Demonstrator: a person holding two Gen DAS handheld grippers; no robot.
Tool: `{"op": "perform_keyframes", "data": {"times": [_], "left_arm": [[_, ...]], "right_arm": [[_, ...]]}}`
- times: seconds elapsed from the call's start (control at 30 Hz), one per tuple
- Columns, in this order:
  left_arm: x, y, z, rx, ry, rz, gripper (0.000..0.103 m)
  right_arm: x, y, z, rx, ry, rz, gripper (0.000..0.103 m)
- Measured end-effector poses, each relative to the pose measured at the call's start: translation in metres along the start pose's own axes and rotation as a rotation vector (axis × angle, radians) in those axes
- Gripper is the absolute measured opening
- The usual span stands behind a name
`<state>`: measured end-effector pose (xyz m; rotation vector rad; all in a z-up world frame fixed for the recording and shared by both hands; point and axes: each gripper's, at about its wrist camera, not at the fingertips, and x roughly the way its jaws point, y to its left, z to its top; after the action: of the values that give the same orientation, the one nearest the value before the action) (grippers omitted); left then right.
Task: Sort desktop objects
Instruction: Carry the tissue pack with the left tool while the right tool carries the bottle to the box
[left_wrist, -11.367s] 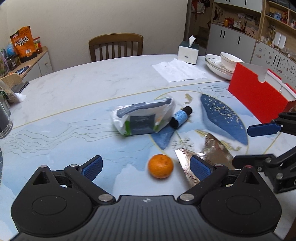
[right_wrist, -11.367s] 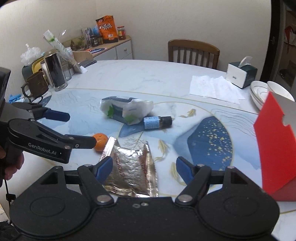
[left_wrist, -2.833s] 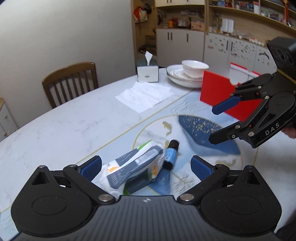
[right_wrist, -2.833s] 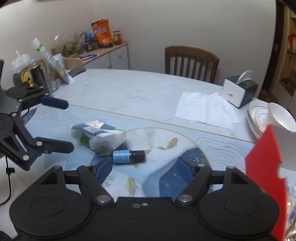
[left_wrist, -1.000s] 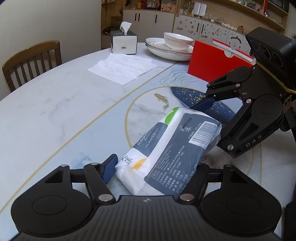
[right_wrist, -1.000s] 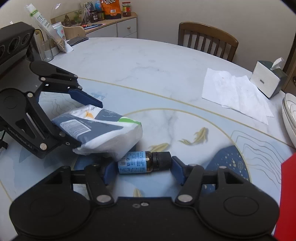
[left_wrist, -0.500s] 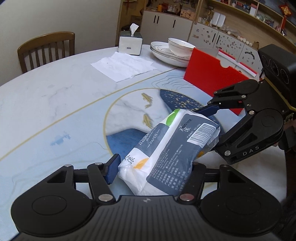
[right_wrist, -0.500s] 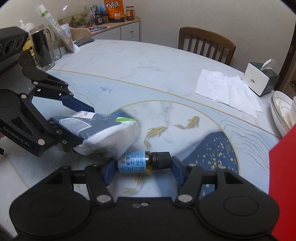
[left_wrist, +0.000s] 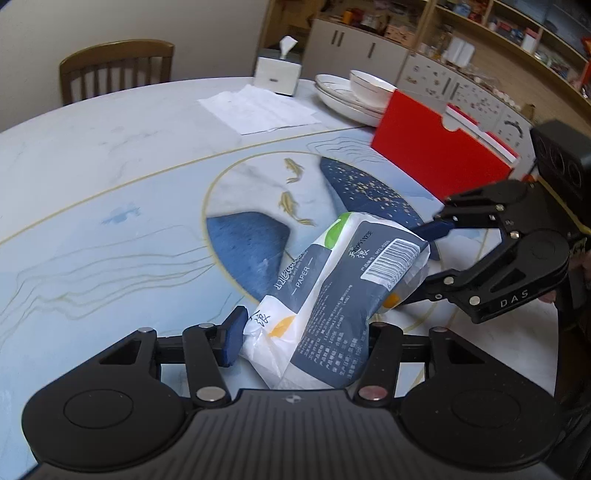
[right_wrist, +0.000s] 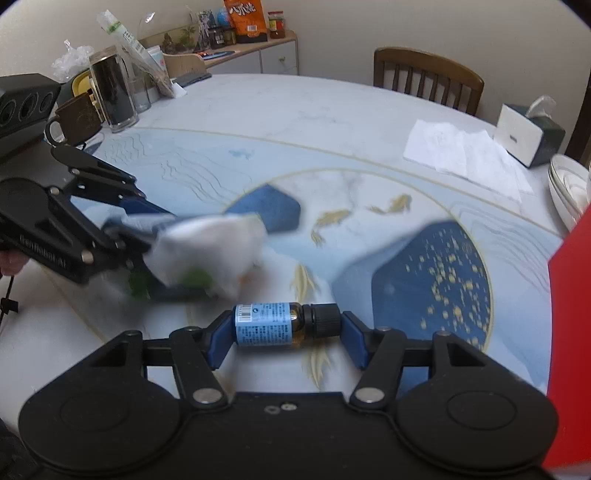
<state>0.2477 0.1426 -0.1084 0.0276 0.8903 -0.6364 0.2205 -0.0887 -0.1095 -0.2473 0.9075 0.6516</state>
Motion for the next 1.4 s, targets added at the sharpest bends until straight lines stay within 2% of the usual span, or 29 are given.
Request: {"op": "perform_keyframes", "data": {"times": [0.37,0.83,1.13,1.4], "left_arm": [[-0.014,-0.031,0.003,-0.014,-0.038,0.03,0.052],[-0.037,-0.115,0.046,-0.017,-0.131,0.069,0.052],[-0.029,-0.169,0.073,-0.026,-0.166,0.096,0.052],[-0.011,-0.213,0.094,-0.021,-0.179,0.117,0.052]], "right_arm": [[-0.032,-0.013,-0.01,0.041,-0.031,-0.038,0.06],[-0.127,-0.058,-0.018,0.121,-0.161,-0.106,0.06],[-0.169,-0.1,-0.023,0.122,-0.221,-0.136,0.06],[-0.19,-0.138,-0.034,0.109,-0.249,-0.143,0.06]]}}
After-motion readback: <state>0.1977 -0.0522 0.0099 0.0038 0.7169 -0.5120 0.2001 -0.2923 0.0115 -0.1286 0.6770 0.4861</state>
